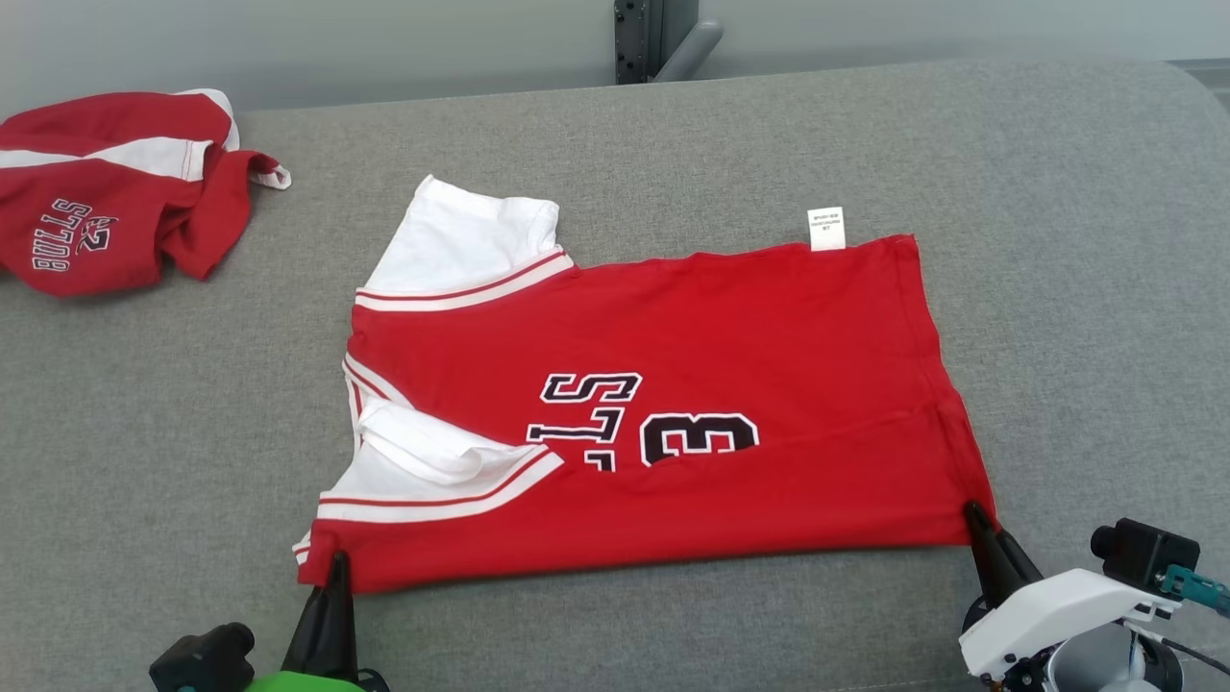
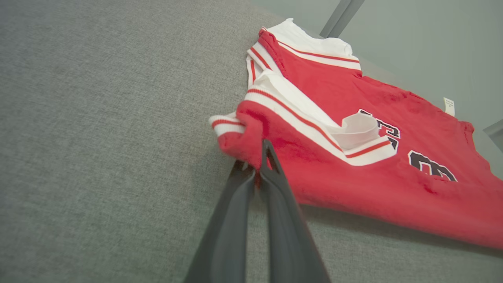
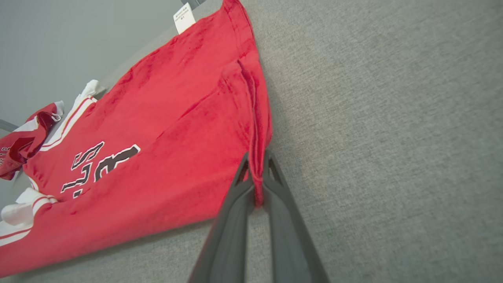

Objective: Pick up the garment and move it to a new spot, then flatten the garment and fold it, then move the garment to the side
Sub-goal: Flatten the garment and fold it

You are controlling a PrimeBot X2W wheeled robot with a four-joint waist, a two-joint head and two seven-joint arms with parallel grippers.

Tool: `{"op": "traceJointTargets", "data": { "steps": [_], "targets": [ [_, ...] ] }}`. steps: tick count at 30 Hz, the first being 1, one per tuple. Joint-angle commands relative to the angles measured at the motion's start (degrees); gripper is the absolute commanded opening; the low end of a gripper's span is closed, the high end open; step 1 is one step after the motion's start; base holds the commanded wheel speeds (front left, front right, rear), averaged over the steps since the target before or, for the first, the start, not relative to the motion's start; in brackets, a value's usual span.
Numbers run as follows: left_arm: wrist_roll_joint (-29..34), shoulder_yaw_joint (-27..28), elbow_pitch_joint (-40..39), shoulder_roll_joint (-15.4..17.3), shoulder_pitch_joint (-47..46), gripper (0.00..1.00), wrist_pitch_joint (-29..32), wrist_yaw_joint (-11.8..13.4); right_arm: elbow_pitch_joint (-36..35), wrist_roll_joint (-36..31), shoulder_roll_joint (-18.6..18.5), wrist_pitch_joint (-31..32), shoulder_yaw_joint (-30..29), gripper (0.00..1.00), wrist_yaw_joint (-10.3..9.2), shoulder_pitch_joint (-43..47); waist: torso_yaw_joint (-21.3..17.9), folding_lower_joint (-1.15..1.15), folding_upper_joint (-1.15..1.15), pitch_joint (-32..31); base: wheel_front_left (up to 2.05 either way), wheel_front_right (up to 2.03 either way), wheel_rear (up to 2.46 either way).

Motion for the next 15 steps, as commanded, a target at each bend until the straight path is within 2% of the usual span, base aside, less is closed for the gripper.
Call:
{"op": "traceJointTargets", "data": {
  "steps": [1, 3, 4, 5, 6, 7, 8, 15],
  "targets": [
    [-0.2, 0.01, 0.13, -0.12, 1.15, 0.0, -0.24, 0.51, 0.31, 0.26, -0.24, -0.17, -0.08, 0.0, 0.0, 0.9, -0.18, 0.0, 0.38, -0.11, 0.0, 0.0, 0.0],
    [-0.03, -0.22, 0.51, -0.19, 1.62, 0.0, -0.25, 0.82, 0.65, 0.33, -0.24, -0.36, -0.15, 0.0, 0.0, 0.88, -0.31, 0.0, 0.38, -0.18, 0.0, 0.0, 0.0],
    [0.28, -0.33, 0.68, -0.15, 1.63, 0.0, -0.22, 1.1, 0.78, 0.26, -0.24, -0.52, -0.23, 0.09, 0.0, 0.85, -0.38, 0.0, 0.38, -0.21, 0.0, 0.0, 0.0],
    [0.3, -0.37, 0.8, -0.16, 1.57, 0.0, -0.19, 1.25, 0.94, 0.24, -0.24, -0.61, -0.27, 0.31, 0.0, 0.9, -0.46, 0.0, 0.38, -0.23, 0.0, 0.0, 0.0],
    [0.27, -0.38, 0.92, -0.19, 1.53, 0.09, -0.16, 1.34, 1.09, 0.26, -0.25, -0.6, -0.39, 0.5, 0.0, 0.95, -0.53, 0.0, 0.38, -0.24, 0.0, 0.0, 0.0],
    [0.4, -0.45, 1.03, -0.09, 1.48, 0.49, -0.18, 1.51, 1.15, -0.2, -0.26, -0.88, -0.75, 1.0, -0.02, 1.05, -0.61, 0.0, 0.38, -0.23, 0.0, 0.0, 0.0],
    [0.66, -0.49, 1.13, 0.2, 1.41, 1.0, -0.43, 1.59, 1.27, -0.96, -0.27, -0.83, -1.09, 1.0, -0.04, 1.24, -0.69, 0.0, 0.38, -0.21, 0.0, 0.0, 0.0],
    [1.48, 0.98, 1.29, 2.75, -0.09, 1.0, -2.23, 0.69, -0.17, -2.28, -0.21, -1.48, -3.61, 1.0, -0.02, 2.06, -1.26, 0.0, 0.38, 0.01, 0.0, 0.0, 0.0]
  ]
}}
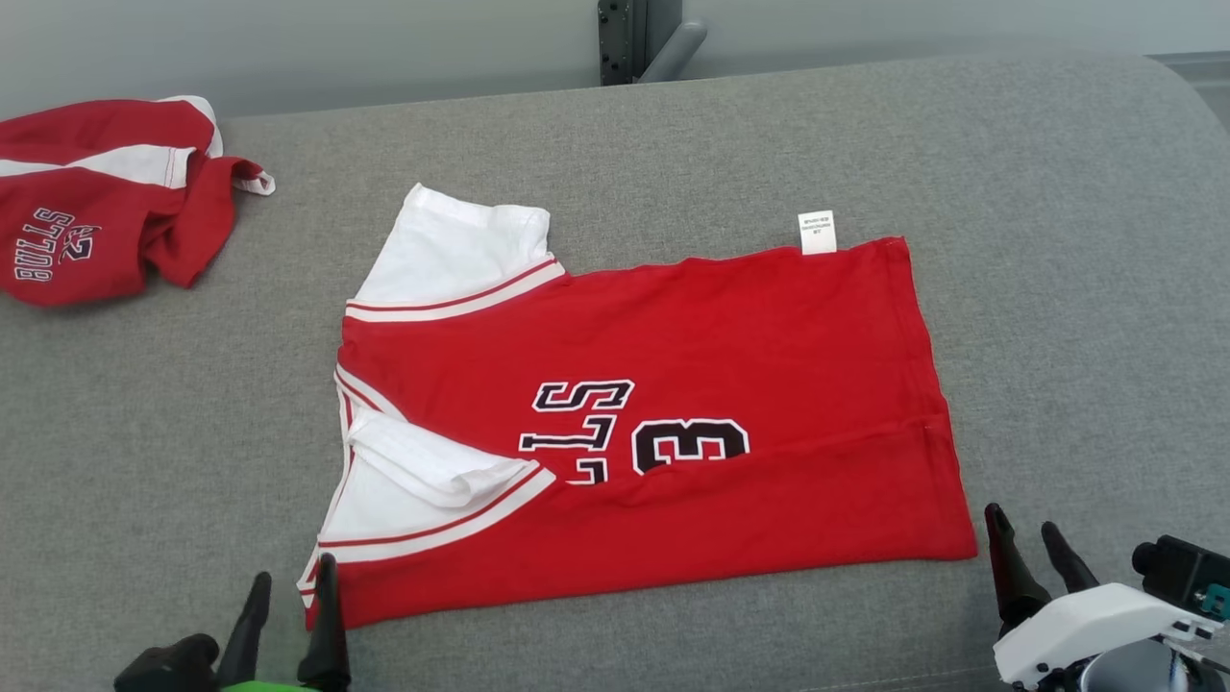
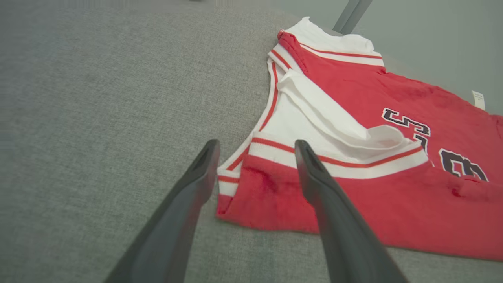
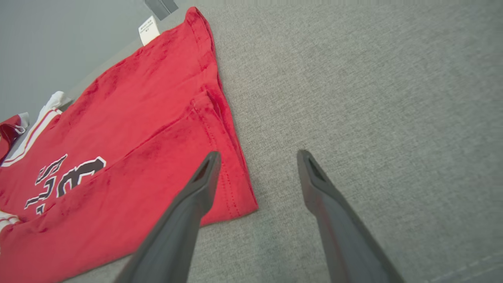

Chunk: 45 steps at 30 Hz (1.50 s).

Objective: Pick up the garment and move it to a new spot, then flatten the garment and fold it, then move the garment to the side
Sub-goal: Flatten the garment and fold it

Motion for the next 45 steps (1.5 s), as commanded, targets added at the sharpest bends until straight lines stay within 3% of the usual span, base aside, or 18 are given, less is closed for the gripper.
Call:
{"op": "traceJointTargets", "data": {
  "steps": [1, 11, 16, 22, 31, 39, 45],
  "targets": [
    [0.35, 0.55, -0.11, 0.89, -0.94, 1.0, -0.53, -0.35, -0.56, -0.31, -0.17, -0.51, -0.64, 1.0, -0.04, 0.66, -0.11, 0.0, 0.38, 0.08, 0.0, 0.0, 0.0],
    [4.9, -2.15, 0.45, 5.86, -16.05, 1.0, 3.39, -1.87, -5.4, -6.36, -0.15, -0.85, -3.21, 1.0, -0.04, -4.41, -0.33, 0.0, 0.38, 2.13, 0.0, 0.0, 0.0],
    [7.36, -4.21, 3.37, 6.89, -26.46, 1.0, 8.91, -0.59, -8.09, -9.11, -0.16, 0.92, -1.06, 1.0, -0.04, -8.71, -1.06, 0.0, 0.38, 5.37, 0.0, 0.0, 0.0],
    [8.7, -5.97, 11.28, 6.58, -39.78, 1.0, 15.14, -0.58, -10.47, -10.36, -0.15, 2.18, 2.31, 1.0, -0.04, -14.12, -2.65, 0.0, 0.38, 11.34, 0.0, 0.0, 0.0],
    [10.18, -8.15, 22.81, 7.0, -55.31, 1.0, 18.62, -2.05, -12.15, -10.33, -0.14, 1.74, 6.35, 1.0, -0.04, -19.43, -5.13, 0.0, 0.38, 19.72, 0.0, 0.0, 0.0],
    [11.6, -8.98, 30.69, 6.59, -62.28, 1.0, 17.23, -0.71, -12.44, -9.89, -0.14, 0.4, 7.14, 1.0, -0.04, -21.07, -5.68, 0.0, 0.38, 23.58, 0.0, 0.0, 0.0],
    [11.59, -10.31, 35.23, 5.63, -63.63, 1.0, 16.62, -1.93, -12.5, -9.69, -0.14, 0.02, 7.03, 1.0, -0.04, -21.42, -5.39, 0.0, 0.38, 24.2, 0.0, 0.0, 0.0]
  ]
}}
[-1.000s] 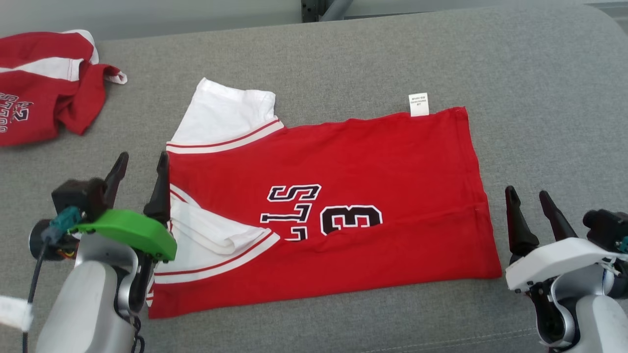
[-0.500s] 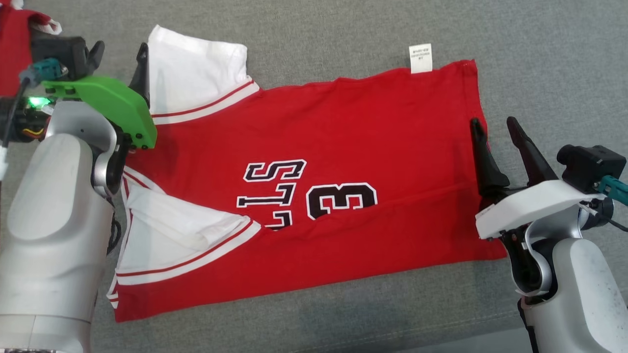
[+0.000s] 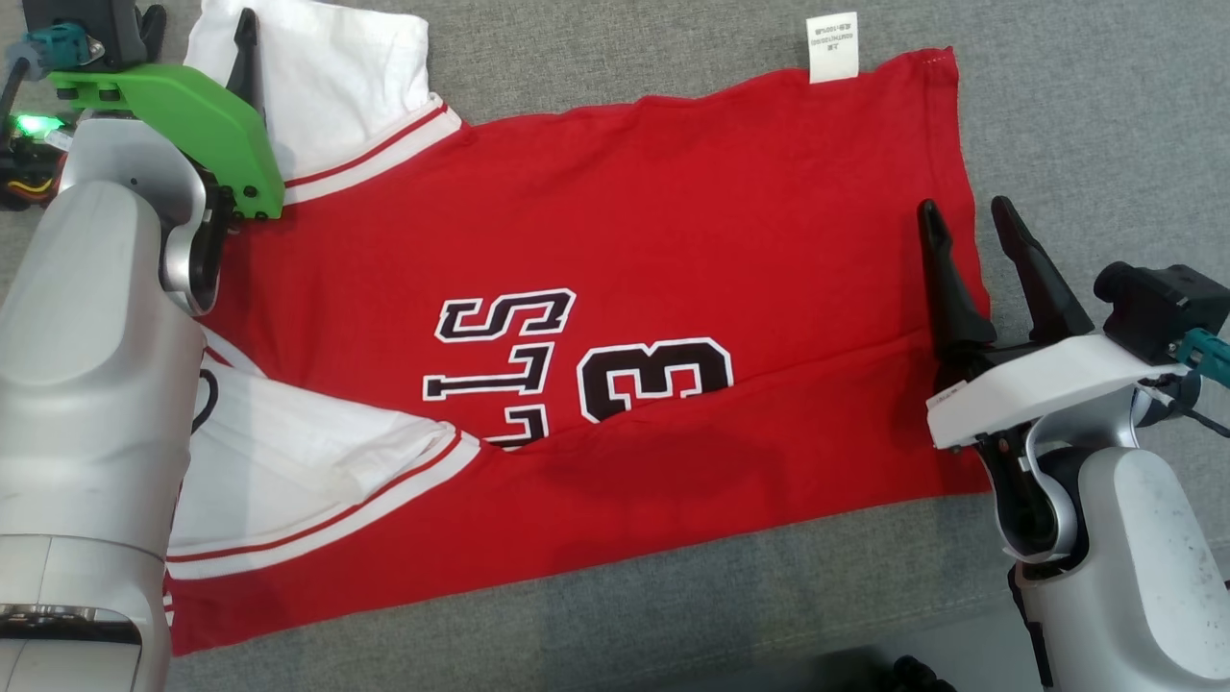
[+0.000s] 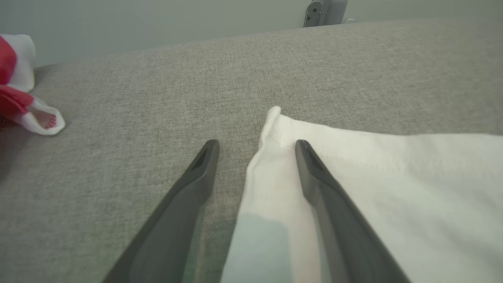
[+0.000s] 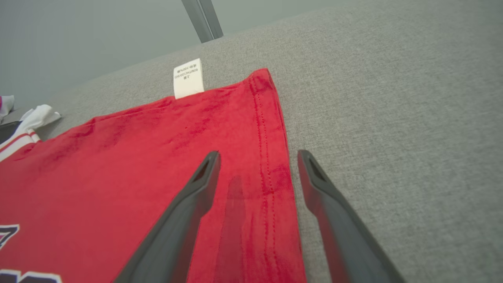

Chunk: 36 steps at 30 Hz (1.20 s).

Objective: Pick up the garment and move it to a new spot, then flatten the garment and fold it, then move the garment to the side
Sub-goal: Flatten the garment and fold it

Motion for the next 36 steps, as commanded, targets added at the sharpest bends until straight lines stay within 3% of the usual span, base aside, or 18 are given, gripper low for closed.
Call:
{"op": "traceJointTargets", "data": {
  "steps": [1, 2, 3, 4, 6, 7, 8, 20, 30, 36],
  "targets": [
    [0.33, -0.51, 1.08, -0.25, 0.43, 1.0, 0.3, -0.46, -0.23, 0.22, -0.12, -0.16, -0.06, 1.0, -0.04, -0.83, -0.04, -0.01, 0.38, 0.2, 0.0, 0.0, 0.0],
    [0.45, -0.88, 1.64, -0.3, 0.22, 1.0, 0.17, -0.71, -0.22, 0.18, -0.13, -0.15, -0.14, 1.0, -0.04, -1.07, 0.01, -0.01, 0.38, 0.22, 0.0, 0.0, 0.0],
    [0.57, -1.19, 2.13, -0.39, 0.05, 0.84, 0.14, -1.04, -0.17, 0.09, -0.13, -0.07, -0.22, 1.0, -0.04, -1.26, 0.08, -0.01, 0.38, 0.22, 0.0, 0.0, 0.0],
    [0.58, -1.54, 2.58, -0.48, -0.1, 0.6, 0.06, -1.36, -0.17, -0.01, -0.12, 0.05, -0.28, 1.0, -0.04, -1.48, 0.13, -0.01, 0.38, 0.21, 0.0, 0.0, 0.0],
    [0.71, -2.21, 3.41, -0.69, -0.43, 0.3, -0.31, -1.91, -0.23, -0.44, -0.12, 0.28, -0.37, 1.0, -0.04, -2.13, 0.25, -0.01, 0.38, 0.18, 0.0, 0.0, 0.0],
    [0.87, -2.54, 3.75, -0.74, -0.65, 0.1, -0.5, -2.08, -0.17, -0.72, -0.13, 0.34, -0.42, 1.0, -0.04, -2.58, 0.33, -0.01, 0.38, 0.15, 0.0, 0.0, 0.0],
    [1.17, -3.01, 3.96, -0.77, -0.88, 0.0, -1.07, -2.28, -0.01, -0.85, -0.13, 0.53, -0.46, 1.0, -0.04, -3.11, 0.42, -0.01, 0.38, 0.09, 0.0, 0.0, 0.0],
    [-2.11, -3.16, 4.25, -3.3, -1.21, 0.0, -10.47, -3.64, 8.8, -4.18, -8.41, 7.68, -0.45, 1.0, -0.04, -13.57, 4.56, -0.01, 0.38, -2.51, 0.0, 0.0, 0.0],
    [-5.41, -5.5, 2.06, -2.55, 0.39, 0.0, -11.58, -4.34, 18.65, -2.23, -15.16, 15.2, 4.6, 1.0, -0.04, -20.31, 7.37, -0.01, 0.38, -3.46, 0.0, 0.0, 0.0],
    [-6.75, -6.33, 2.09, -2.17, 0.76, 0.0, -11.47, -4.39, 23.41, -0.07, -16.8, 17.44, 7.43, 0.99, -0.04, -23.74, 7.67, -0.01, 0.38, -3.47, 0.0, 0.0, 0.0]
  ]
}}
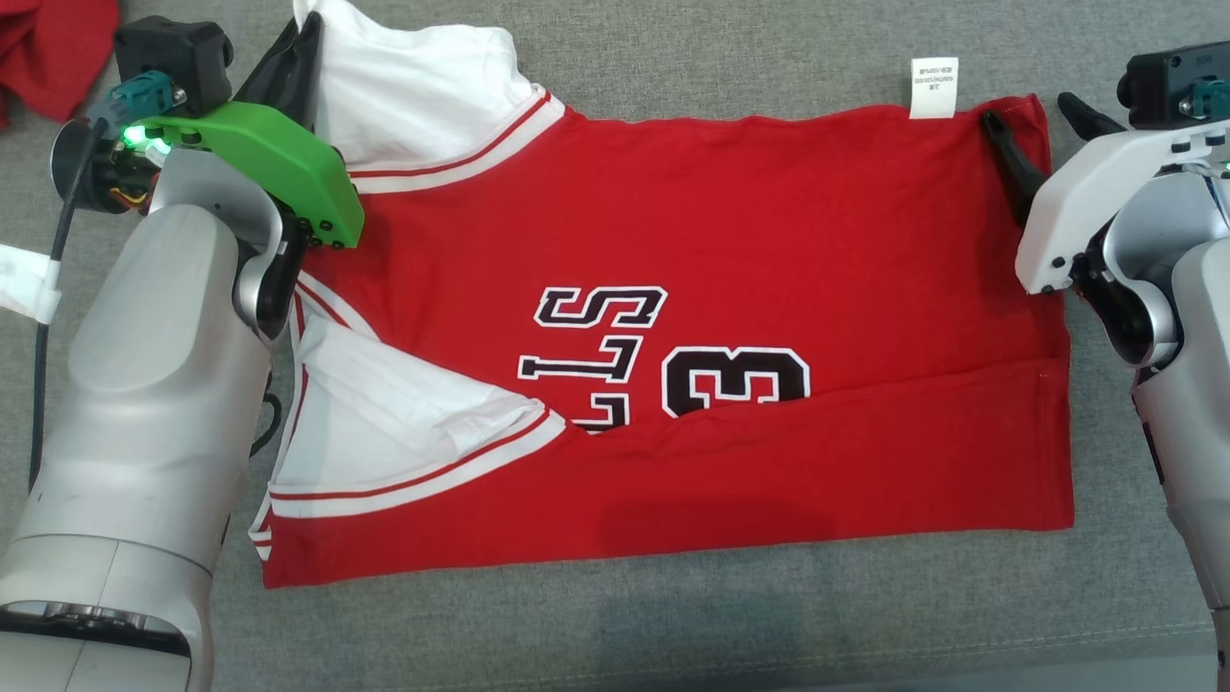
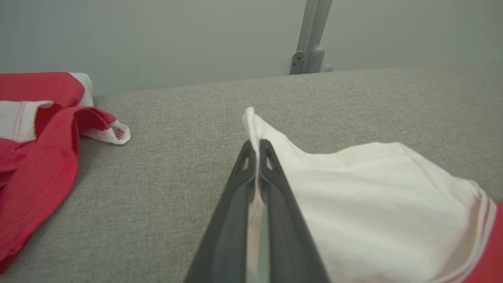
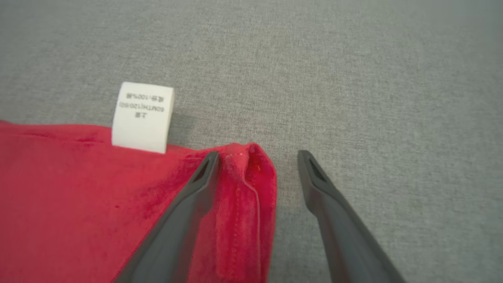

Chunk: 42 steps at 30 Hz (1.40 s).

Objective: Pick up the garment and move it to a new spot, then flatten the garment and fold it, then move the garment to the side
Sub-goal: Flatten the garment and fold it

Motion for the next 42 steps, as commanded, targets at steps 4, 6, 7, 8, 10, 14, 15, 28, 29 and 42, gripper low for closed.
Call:
{"op": "traceJointTargets", "data": {
  "steps": [4, 6, 7, 8, 10, 14, 15, 28, 29, 42],
  "targets": [
    [-1.24, -0.62, 0.13, 0.69, 0.66, 0.0, 0.09, -0.16, 4.22, 1.48, -1.08, 0.49, 2.3, 0.38, -0.04, -2.54, 0.15, 0.0, 0.38, 0.04, 0.0, 0.0, 0.0],
    [-1.65, -0.9, 0.13, 0.68, 0.73, 0.0, 0.07, -0.15, 5.49, 2.26, -1.21, 0.1, 3.27, 0.25, -0.05, -3.13, 0.21, 0.0, 0.38, -0.08, 0.0, 0.0, 0.0],
    [-1.65, -0.9, 0.13, 0.68, 0.73, 0.0, 0.07, -0.15, 5.49, 2.26, -1.21, 0.1, 3.27, 0.25, -0.05, -3.13, 0.21, 0.0, 0.38, -0.08, 0.0, 0.0, 0.0],
    [-1.92, -1.07, 0.12, 0.69, 0.85, 0.0, 0.03, -0.15, 6.01, 2.81, -1.18, -0.08, 3.67, 0.17, -0.05, -3.45, 0.22, 0.0, 0.38, -0.18, 0.0, 0.0, 0.0],
    [-2.41, -1.36, 0.03, 0.86, 1.0, 0.0, -0.04, -0.15, 6.79, 3.39, -1.39, -1.12, 4.3, 0.0, -0.05, -3.92, 0.2, 0.0, 0.38, -0.45, 0.0, 0.0, 0.0],
    [-3.52, -1.41, -0.69, 1.68, 1.62, 0.0, -1.25, -0.15, 7.49, 4.3, -1.68, -4.36, 4.85, 0.0, -0.05, -4.85, 0.04, 0.0, 0.38, -1.24, 0.0, 0.0, 0.0],
    [-3.77, -1.4, -0.94, 1.97, 1.89, 0.0, -1.69, -0.15, 7.57, 4.63, -1.67, -5.18, 4.99, 0.0, -0.05, -4.8, -0.02, 0.0, 0.38, -1.52, 0.0, 0.0, 0.0],
    [-5.18, -1.84, -17.72, 7.03, 19.64, 0.0, -7.18, 1.72, -2.97, 15.0, -4.21, -13.7, 7.52, 0.0, -0.05, 9.83, 0.67, 0.0, 0.38, -9.1, 0.0, 0.0, 0.0],
    [-5.2, -1.47, -20.1, 7.61, 21.9, 0.0, -7.32, 2.43, -4.35, 15.4, -4.77, -14.13, 7.37, 0.0, -0.05, 11.51, 0.66, 0.0, 0.38, -9.62, 0.0, 0.0, 0.0],
    [-8.65, 1.08, -46.08, 10.38, 48.24, 0.0, -5.75, 12.24, -13.52, 15.53, -2.49, -14.13, 2.83, 0.0, -0.04, 27.12, -0.62, 0.0, 0.38, -13.88, 0.0, 0.0, 0.0]
  ]
}}
